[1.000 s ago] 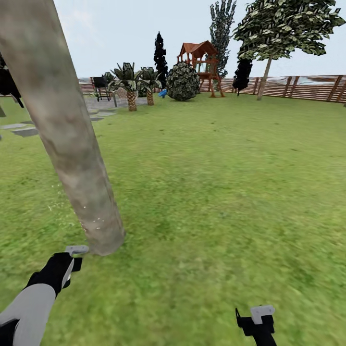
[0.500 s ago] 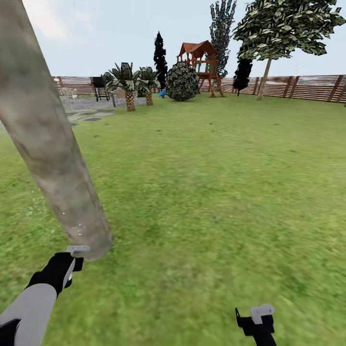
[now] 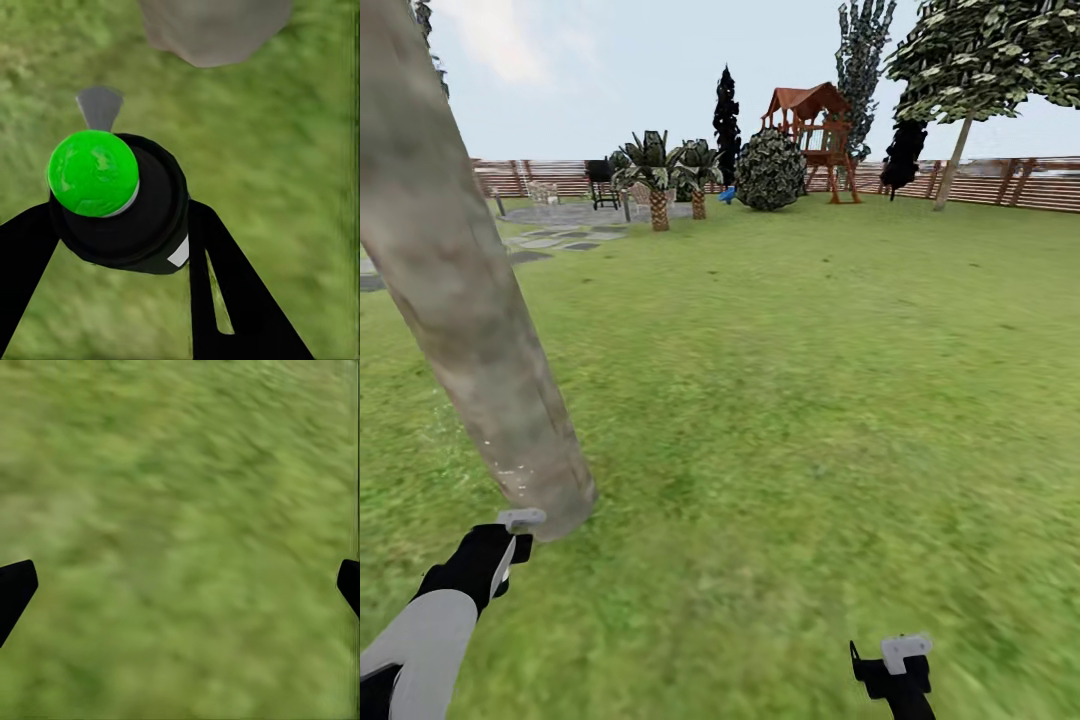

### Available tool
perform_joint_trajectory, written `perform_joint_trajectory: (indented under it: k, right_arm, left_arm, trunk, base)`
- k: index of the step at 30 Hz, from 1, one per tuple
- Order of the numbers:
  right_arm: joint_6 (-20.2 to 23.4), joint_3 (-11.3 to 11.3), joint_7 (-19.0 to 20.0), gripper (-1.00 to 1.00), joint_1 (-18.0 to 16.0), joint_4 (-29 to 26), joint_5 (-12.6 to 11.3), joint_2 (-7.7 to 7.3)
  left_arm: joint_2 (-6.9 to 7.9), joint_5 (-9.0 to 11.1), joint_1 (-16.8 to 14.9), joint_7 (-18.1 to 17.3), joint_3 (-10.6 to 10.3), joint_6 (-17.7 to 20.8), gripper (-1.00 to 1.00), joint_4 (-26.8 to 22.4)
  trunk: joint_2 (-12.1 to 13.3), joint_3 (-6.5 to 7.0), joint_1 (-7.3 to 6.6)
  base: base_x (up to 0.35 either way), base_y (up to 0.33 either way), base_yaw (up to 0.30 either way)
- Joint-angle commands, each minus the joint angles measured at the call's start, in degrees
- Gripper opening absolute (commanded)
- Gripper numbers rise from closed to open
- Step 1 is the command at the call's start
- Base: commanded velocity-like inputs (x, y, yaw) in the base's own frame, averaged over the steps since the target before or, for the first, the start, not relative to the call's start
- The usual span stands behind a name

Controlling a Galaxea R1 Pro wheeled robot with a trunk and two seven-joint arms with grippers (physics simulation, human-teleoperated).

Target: In the garden, pick up the pesticide atomizer on the floor and spray pesticide onto both trees until each tree trunk is fully covered.

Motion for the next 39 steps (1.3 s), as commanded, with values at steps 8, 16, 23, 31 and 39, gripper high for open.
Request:
perform_joint_trajectory:
  k: [8, 16, 23, 31, 39]
  right_arm:
    - [0.0, 0.0, 0.0, 1.0, 0.0, 0.0, 0.0, 0.0]
    - [0.0, 0.0, 0.0, 1.0, 0.0, 0.0, 0.0, 0.0]
    - [0.0, -0.08, -0.09, 1.0, 0.0, 0.0, 0.0, -0.03]
    - [0.0, -0.09, -0.05, 1.0, 0.0, 0.0, 0.0, -0.02]
    - [0.0, -0.09, -0.09, 1.0, 0.0, 0.0, 0.0, -0.09]
  left_arm:
    - [0.0, -0.03, 0.0, -0.01, 0.01, 0.0, -1.0, 0.0]
    - [0.0, -0.03, 0.0, -0.01, 0.05, 0.0, -1.0, -0.09]
    - [-0.06, -0.03, -0.16, -0.16, 0.03, 0.15, -1.0, -0.44]
    - [-0.55, -0.1, -2.59, -0.44, -0.37, 1.05, -1.0, -0.62]
    - [-0.54, -0.47, -12.36, -4.38, -0.73, 7.61, -1.0, -0.53]
  trunk:
    - [0.0, 0.0, 0.0]
    - [0.0, 0.0, 0.0]
    - [0.0, 0.0, 0.0]
    - [0.0, 0.0, 0.0]
    - [0.0, 0.0, 0.0]
  base:
    - [0.098, -0.255, 0.003]
    - [0.001, -0.274, 0.233]
    - [0.103, -0.265, 0.278]
    - [0.087, -0.079, 0.19]
    - [0.0, 0.0, 0.001]
